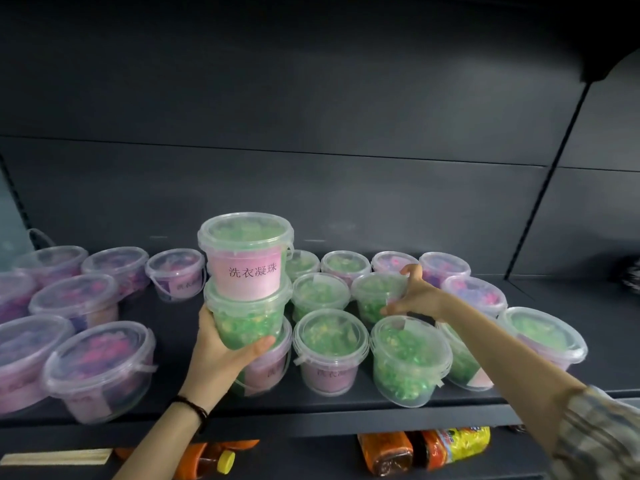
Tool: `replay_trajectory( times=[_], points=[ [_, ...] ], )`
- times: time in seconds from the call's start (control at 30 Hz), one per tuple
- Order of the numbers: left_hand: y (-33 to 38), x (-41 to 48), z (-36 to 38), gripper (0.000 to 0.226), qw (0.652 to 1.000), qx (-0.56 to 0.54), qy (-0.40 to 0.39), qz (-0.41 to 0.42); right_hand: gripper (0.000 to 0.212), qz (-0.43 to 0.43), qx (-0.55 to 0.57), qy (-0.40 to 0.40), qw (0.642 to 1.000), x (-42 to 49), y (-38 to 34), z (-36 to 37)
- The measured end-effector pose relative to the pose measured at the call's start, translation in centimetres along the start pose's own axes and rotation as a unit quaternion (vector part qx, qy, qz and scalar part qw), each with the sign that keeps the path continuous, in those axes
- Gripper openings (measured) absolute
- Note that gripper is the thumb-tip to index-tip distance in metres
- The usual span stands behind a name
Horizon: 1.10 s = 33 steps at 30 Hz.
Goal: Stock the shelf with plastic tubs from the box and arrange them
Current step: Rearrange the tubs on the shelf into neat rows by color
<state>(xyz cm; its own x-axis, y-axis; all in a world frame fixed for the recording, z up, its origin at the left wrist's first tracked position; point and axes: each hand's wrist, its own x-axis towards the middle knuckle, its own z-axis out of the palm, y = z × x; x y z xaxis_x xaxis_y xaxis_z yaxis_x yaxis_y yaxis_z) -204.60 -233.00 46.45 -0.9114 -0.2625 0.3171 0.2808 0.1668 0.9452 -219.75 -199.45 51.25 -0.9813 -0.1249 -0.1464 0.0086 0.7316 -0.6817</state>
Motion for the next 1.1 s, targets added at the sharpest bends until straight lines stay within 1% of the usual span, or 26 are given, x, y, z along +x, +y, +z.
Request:
replay_trajectory(
  times=[0.07, 0.1, 0.27, 0.33, 0.37, 0.43, 0.5, 0.53, 0.6, 0.7, 0.77, 0.8, 0.93, 1.03, 1.1],
  points=[
    [0.0, 0.0, 0.0, 0.101, 1.0, -0.001, -0.002, -0.001, 0.118, 0.007, -0.004, -0.026, 1.0, -0.2, -0.1, -0.2],
    [0.0, 0.0, 0.0, 0.101, 1.0, -0.002, -0.002, 0.0, 0.123, 0.004, 0.002, -0.036, 0.999, -0.3, -0.2, -0.2],
    [-0.2, -0.2, 0.0, 0.097, 1.0, -0.004, 0.011, -0.002, 0.122, -0.007, -0.006, -0.033, 0.999, -0.4, -0.2, 0.3],
    [-0.3, -0.2, 0.0, 0.09, 1.0, -0.001, 0.012, -0.013, 0.113, -0.013, 0.033, -0.019, 0.999, -0.1, -0.3, 0.1],
    [-0.2, -0.1, 0.0, 0.086, 1.0, 0.001, 0.009, -0.019, 0.102, -0.021, 0.069, 0.013, 0.997, 0.1, -0.4, -0.2],
    [-0.2, 0.0, -0.1, 0.085, 0.999, 0.004, 0.003, -0.031, 0.076, -0.037, 0.122, 0.112, 0.985, 1.0, -0.5, -1.2],
    [-0.1, 0.2, -0.3, 0.092, 0.999, 0.01, 0.003, -0.038, 0.067, -0.029, 0.124, 0.177, 0.976, 2.4, -0.3, -2.4],
    [-0.1, 0.3, -0.3, 0.093, 0.999, 0.013, 0.003, -0.041, 0.068, -0.025, 0.115, 0.189, 0.975, 3.3, -0.1, -2.8],
    [-0.2, 0.5, -0.3, 0.092, 0.999, 0.015, -0.001, -0.044, 0.077, -0.012, 0.085, 0.183, 0.979, 5.1, 0.1, -3.2],
    [-0.6, 0.7, -0.4, 0.092, 0.999, 0.02, -0.003, -0.051, 0.1, 0.029, -0.008, 0.125, 0.992, 7.3, -0.2, -2.8],
    [-0.9, 0.8, -0.4, 0.093, 0.998, 0.021, 0.004, -0.057, 0.115, 0.059, -0.094, 0.091, 0.99, 8.6, -0.2, -2.3],
    [-1.0, 0.8, -0.4, 0.093, 0.998, 0.019, 0.008, -0.059, 0.12, 0.069, -0.128, 0.087, 0.985, 9.0, -0.3, -2.1],
    [-1.5, 0.9, -0.2, 0.091, 0.999, 0.013, 0.017, -0.049, 0.124, 0.086, -0.189, 0.089, 0.974, 10.2, -0.4, -1.9],
    [-1.5, 1.1, -0.1, 0.087, 0.999, 0.013, 0.022, -0.048, 0.115, 0.095, -0.23, 0.103, 0.963, 10.6, -0.5, -1.4],
    [-1.4, 1.1, -0.2, 0.088, 0.998, 0.015, 0.02, -0.051, 0.111, 0.095, -0.22, 0.113, 0.964, 10.6, -0.5, -1.3]
  ],
)
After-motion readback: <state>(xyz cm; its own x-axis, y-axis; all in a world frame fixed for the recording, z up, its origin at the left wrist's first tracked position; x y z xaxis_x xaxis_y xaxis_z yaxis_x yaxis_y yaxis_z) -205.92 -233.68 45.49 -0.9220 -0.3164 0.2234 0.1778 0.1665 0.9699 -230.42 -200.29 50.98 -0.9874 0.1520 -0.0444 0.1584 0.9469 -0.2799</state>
